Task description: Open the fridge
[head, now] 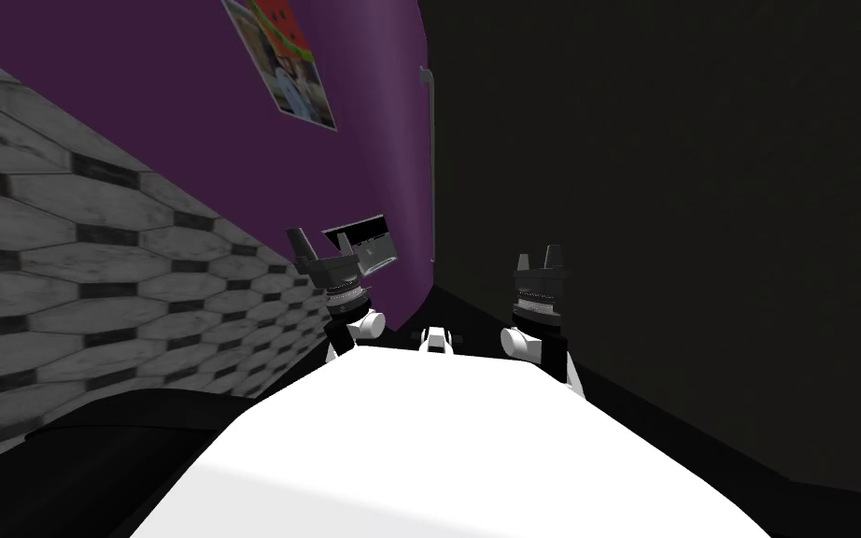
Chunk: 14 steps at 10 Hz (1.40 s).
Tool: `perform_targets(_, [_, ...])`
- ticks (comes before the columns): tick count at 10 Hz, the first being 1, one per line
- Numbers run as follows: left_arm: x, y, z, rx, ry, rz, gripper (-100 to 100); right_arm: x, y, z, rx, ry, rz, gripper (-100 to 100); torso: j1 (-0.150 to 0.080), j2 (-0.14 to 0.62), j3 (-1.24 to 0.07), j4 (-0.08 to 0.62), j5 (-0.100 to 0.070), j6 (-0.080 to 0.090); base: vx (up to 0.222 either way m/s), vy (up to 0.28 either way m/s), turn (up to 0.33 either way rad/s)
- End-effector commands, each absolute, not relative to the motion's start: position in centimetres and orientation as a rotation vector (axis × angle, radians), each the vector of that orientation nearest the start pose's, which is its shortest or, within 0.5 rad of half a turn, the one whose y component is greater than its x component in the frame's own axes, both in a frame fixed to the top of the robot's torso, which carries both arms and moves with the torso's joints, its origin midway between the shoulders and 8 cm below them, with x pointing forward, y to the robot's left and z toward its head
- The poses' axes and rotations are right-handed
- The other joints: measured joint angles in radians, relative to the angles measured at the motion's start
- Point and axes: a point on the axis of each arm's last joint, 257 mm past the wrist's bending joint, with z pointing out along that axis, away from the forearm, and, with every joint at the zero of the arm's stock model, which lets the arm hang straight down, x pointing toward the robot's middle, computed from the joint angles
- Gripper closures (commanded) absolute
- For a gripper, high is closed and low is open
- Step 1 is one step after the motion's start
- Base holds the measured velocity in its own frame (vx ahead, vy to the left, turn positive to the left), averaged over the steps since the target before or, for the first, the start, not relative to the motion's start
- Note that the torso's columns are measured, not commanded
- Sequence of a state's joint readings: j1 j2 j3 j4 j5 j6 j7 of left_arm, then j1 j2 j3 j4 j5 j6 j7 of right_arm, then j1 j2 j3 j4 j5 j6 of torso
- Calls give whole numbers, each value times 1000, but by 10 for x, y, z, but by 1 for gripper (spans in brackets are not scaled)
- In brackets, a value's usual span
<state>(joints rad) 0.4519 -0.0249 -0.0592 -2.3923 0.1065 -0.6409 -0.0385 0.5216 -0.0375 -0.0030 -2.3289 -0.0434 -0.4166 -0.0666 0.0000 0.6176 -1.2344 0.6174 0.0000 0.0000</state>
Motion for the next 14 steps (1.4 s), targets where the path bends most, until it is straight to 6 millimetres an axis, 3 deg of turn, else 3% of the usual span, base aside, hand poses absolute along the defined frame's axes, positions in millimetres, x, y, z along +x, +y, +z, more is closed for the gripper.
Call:
perform_targets(1, [295,262,106,-472,368,-1458,-100,346,-284,23,729,635,1371,0,0,74,-148,74,0,0,21,-14,-20])
perform_targets(3, [305,257,105,-438,441,-1445,-100,346,-284,23,729,636,1371,0,-1,115,-237,116,0,0,37,-42,-33])
perform_targets(7, [328,258,103,-404,544,-1397,-100,346,-284,23,729,635,1371,0,-1,119,-243,120,0,0,72,-76,-40])
perform_targets(11, [358,273,104,-408,616,-1317,-100,346,-284,23,729,636,1371,0,0,121,-241,121,0,0,60,-64,-45])
perform_targets(14, [369,281,105,-419,632,-1286,-100,346,-284,23,729,636,1371,0,0,120,-242,121,0,0,58,-52,-33])
